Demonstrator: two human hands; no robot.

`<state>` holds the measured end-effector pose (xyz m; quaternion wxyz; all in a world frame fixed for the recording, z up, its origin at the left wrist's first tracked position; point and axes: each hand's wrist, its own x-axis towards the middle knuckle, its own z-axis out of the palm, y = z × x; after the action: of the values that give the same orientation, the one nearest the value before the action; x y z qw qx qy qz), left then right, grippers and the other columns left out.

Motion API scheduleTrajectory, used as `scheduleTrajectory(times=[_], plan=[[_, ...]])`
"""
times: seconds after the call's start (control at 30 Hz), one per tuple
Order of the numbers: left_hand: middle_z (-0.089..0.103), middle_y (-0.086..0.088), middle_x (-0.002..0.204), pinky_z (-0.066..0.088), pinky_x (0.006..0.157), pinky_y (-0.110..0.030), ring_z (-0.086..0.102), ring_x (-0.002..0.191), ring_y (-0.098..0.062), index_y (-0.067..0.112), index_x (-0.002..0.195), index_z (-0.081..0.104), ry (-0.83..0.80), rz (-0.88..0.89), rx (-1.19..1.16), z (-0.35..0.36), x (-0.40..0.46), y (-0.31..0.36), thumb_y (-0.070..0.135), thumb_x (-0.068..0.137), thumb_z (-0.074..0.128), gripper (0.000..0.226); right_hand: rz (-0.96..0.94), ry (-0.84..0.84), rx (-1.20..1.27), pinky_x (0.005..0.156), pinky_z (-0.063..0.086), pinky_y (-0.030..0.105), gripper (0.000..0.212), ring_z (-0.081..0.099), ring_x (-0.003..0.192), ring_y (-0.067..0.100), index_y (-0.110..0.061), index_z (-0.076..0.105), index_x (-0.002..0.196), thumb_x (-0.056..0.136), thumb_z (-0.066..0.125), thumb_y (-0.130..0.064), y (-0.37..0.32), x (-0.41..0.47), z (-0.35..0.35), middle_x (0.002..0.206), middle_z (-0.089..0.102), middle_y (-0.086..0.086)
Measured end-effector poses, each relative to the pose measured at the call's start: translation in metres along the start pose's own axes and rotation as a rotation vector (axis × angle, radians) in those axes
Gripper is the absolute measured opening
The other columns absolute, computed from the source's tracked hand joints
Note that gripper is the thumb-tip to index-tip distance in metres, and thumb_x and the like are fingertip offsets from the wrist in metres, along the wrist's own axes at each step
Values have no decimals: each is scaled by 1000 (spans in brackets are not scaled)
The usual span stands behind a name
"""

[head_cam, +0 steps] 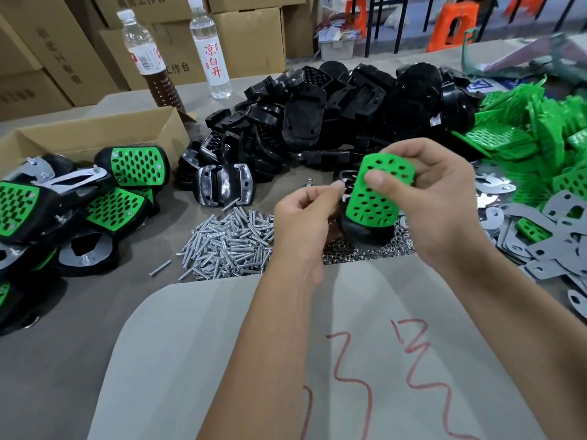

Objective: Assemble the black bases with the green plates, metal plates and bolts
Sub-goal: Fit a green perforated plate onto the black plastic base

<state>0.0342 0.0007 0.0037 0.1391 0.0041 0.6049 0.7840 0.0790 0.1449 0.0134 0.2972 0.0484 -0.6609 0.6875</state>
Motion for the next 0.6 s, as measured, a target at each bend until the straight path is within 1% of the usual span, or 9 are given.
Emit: scheduleTrajectory(times=[0.1, 0.23, 0.3, 0.33, 0.4, 0.43, 0.5, 0.57, 0.6], plan=[[68, -8, 75, 63, 70, -36, 66, 71, -20, 7, 83, 67, -8, -4, -41, 1, 1, -1, 5, 98, 68, 15, 71, -11, 99, 75, 60, 37, 19, 71, 81, 19, -26, 79, 92, 77, 87, -17, -2, 1, 1, 88, 77, 0], [75, -4, 93, 59, 80, -42, 70, 83, -21, 11, 95, 67, -165, -8, -96, -3, -3, 2, 15, 95, 69, 5, 145, 74, 113, 71, 58, 35, 10, 69, 81, 20, -25, 75, 89, 86, 79, -17, 2, 1, 4, 86, 73, 1], [74, -7, 103, 56, 88, -44, 70, 93, -23, 11, 105, 68, -213, -11, -32, -4, -4, 2, 17, 80, 75, 26, 186, 172, 103, 74, 57, 41, 9, 67, 85, 25, -21, 65, 91, 95, 73, -23, 7, 3, 3, 88, 68, 5], [74, -8, 107, 56, 94, -45, 70, 99, -24, 11, 109, 67, -208, -3, 23, -2, -4, 1, 11, 75, 77, 36, 208, 219, 106, 73, 58, 43, 12, 70, 85, 26, -19, 60, 94, 101, 67, -26, 8, 4, 3, 91, 67, 7], [73, -10, 110, 55, 103, -53, 70, 102, -26, 10, 119, 63, -164, 14, 130, 1, -5, -3, -11, 74, 78, 52, 245, 273, 132, 61, 62, 38, 16, 77, 79, 31, -15, 52, 102, 109, 55, -29, 9, 5, 2, 97, 68, 9], [73, -10, 109, 55, 103, -56, 71, 101, -28, 11, 121, 61, -120, 6, 163, 3, -5, -4, -20, 76, 74, 55, 255, 276, 142, 53, 61, 35, 17, 78, 75, 34, -14, 48, 105, 111, 51, -30, 9, 6, 2, 100, 70, 11], [73, -11, 104, 56, 101, -55, 72, 101, -31, 11, 117, 62, -47, -17, 142, 2, -4, -4, -25, 78, 67, 53, 272, 272, 169, 49, 60, 33, 16, 78, 76, 39, -13, 44, 110, 112, 47, -29, 9, 6, 1, 106, 70, 14], [74, -13, 101, 60, 96, -46, 73, 97, -30, 6, 114, 65, -44, -43, 51, 0, 0, -2, -24, 83, 63, 44, 282, 267, 215, 54, 61, 34, 9, 78, 83, 41, -13, 43, 114, 111, 50, -18, 10, 7, -2, 115, 68, 19], [74, -15, 101, 63, 90, -40, 73, 93, -28, 1, 114, 66, -59, -55, -2, -2, 2, -1, -23, 85, 60, 39, 278, 265, 232, 58, 62, 34, 12, 78, 86, 41, -13, 43, 115, 109, 52, -10, 10, 8, -4, 117, 67, 20]])
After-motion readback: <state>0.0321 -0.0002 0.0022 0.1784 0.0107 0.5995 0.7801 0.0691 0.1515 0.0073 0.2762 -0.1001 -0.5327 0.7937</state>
